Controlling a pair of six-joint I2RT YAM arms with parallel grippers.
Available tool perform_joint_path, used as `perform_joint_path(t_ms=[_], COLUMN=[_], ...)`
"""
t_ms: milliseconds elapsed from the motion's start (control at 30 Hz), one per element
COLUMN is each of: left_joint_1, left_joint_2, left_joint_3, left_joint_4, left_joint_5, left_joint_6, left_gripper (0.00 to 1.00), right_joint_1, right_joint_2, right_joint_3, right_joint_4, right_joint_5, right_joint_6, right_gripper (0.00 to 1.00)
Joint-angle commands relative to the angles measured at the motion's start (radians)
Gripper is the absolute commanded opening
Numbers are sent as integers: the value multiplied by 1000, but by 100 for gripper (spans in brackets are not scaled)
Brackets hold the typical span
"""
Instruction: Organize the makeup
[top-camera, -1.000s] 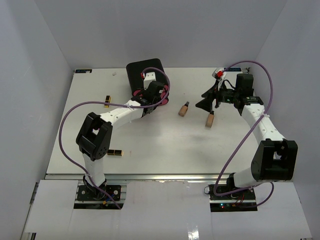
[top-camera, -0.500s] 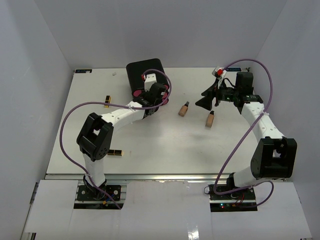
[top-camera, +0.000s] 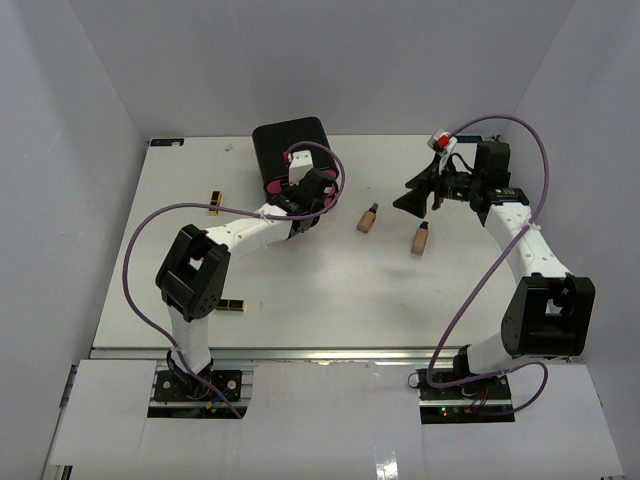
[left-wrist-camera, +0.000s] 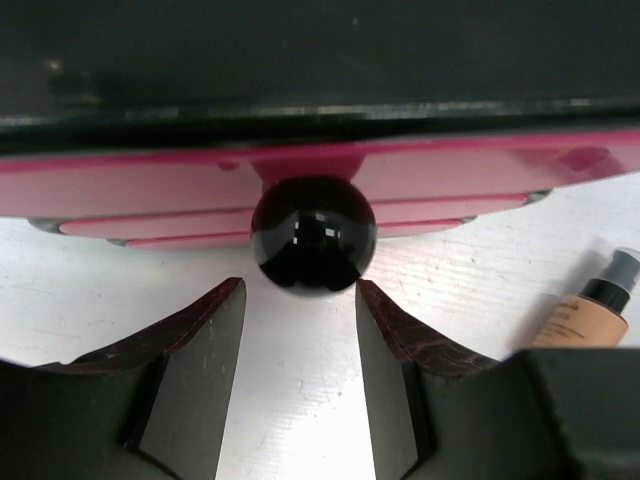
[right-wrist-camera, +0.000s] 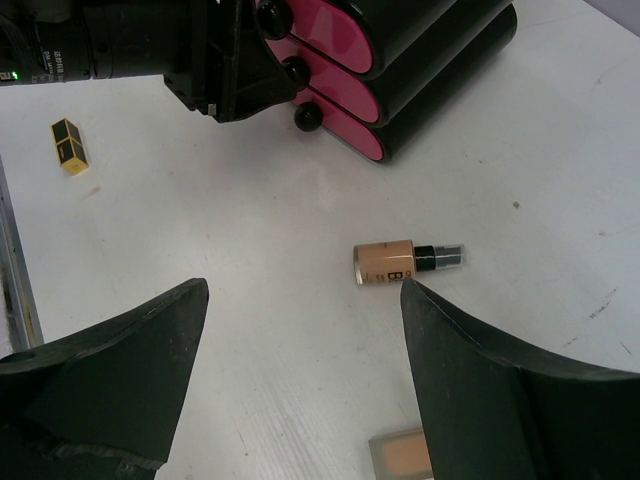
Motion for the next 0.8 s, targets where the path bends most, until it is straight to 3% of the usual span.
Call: perform_joint_path(t_ms=[0, 367, 767], left_joint_1=[24, 49, 39], left_joint_2=[21, 71, -14], left_joint_3=[67, 121, 31], left_joint_4=[12, 19, 16], left_joint_5=[-20, 35, 90], left_joint_6=[36, 83, 18], left_gripper=[57, 51, 23], right_joint_1=[-14, -48, -55], right_joint_2=[-23, -31, -47], right_joint_3=[40, 48, 36], right_joint_4=[16, 16, 18], right_joint_5=[-19, -24, -25], right_joint_6=[3, 6, 4], right_gripper=[84, 84, 84])
